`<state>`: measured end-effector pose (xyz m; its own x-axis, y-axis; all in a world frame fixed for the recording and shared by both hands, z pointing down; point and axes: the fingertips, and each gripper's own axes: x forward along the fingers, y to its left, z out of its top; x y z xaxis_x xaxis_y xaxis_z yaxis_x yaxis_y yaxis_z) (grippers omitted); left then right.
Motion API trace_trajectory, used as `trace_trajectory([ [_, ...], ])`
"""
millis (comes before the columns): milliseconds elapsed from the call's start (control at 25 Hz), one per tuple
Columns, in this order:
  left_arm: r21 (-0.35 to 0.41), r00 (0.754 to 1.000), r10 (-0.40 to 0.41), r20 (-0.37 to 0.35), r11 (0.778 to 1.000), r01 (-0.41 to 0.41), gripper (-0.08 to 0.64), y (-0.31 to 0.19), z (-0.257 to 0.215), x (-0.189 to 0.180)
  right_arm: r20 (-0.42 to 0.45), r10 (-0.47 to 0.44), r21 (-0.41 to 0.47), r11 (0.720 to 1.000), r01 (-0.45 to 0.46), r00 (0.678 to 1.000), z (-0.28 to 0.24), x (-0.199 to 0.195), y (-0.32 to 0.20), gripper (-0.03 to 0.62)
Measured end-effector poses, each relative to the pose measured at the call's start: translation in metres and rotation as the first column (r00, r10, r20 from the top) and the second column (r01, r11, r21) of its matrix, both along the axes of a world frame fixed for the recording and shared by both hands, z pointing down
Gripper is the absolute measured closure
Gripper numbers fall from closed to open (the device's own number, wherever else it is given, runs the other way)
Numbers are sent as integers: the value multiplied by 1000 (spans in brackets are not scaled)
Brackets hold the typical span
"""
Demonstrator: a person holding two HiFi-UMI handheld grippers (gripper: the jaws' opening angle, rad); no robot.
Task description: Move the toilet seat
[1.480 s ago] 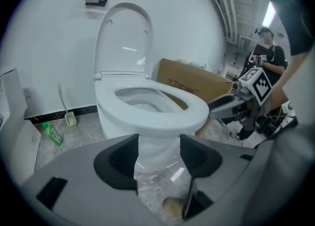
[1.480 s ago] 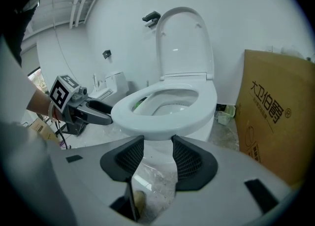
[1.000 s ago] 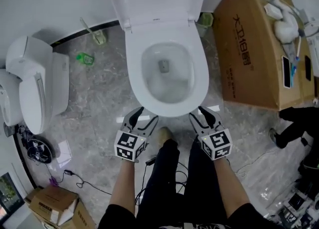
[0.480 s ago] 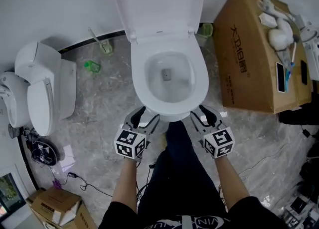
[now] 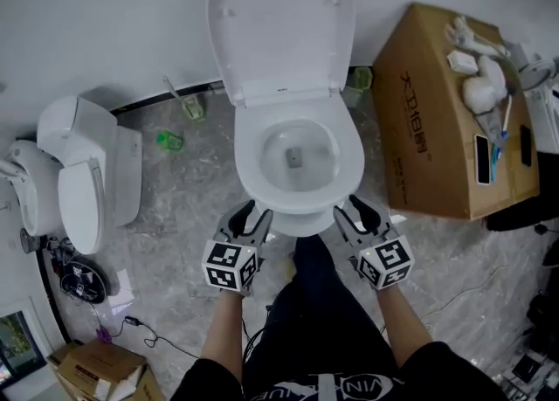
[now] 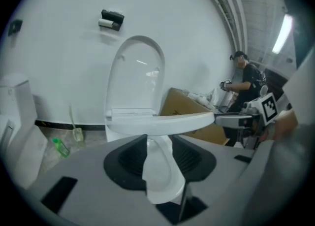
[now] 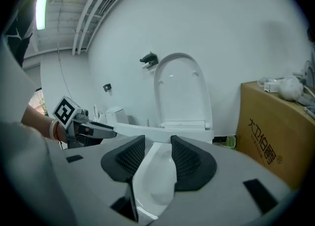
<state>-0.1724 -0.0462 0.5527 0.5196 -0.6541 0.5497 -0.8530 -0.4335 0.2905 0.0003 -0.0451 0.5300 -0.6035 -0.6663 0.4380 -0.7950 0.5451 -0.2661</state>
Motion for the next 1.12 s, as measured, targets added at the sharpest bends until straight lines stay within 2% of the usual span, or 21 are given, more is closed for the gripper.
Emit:
trace_trajectory([
  [40, 9, 999, -16, 28, 1000, 16, 418, -7, -5, -4, 6, 2, 9, 1000, -2, 1000, -7, 0, -5, 413],
  [80, 18, 999, -28, 37, 999, 27, 435, -14, -11, -7, 13, 5, 20, 1000, -6, 1000, -14, -1, -11, 414],
  [240, 52, 998, -60, -2, 997, 60, 470, -38, -38, -14, 38, 27, 58, 998, -29, 999, -43, -3, -38, 419],
  [440, 105, 998, -70, -3, 992, 70, 504, -67, -67, -19, 44, 42, 100, 994, -47, 998, -70, -5, -69, 431],
  [600, 134, 998, -68, -7, 989, 68, 509, -92, -86, -23, 24, 59, 134, 989, -61, 998, -88, -5, -96, 456],
  [960, 180, 991, -124, -54, 975, 131, 532, -152, -120, -32, -18, 66, 229, 971, -60, 998, -122, -6, -161, 523],
  [1120, 194, 988, -148, -50, 969, 155, 540, -177, -131, -35, -17, 68, 254, 965, -62, 998, -133, -7, -189, 543],
])
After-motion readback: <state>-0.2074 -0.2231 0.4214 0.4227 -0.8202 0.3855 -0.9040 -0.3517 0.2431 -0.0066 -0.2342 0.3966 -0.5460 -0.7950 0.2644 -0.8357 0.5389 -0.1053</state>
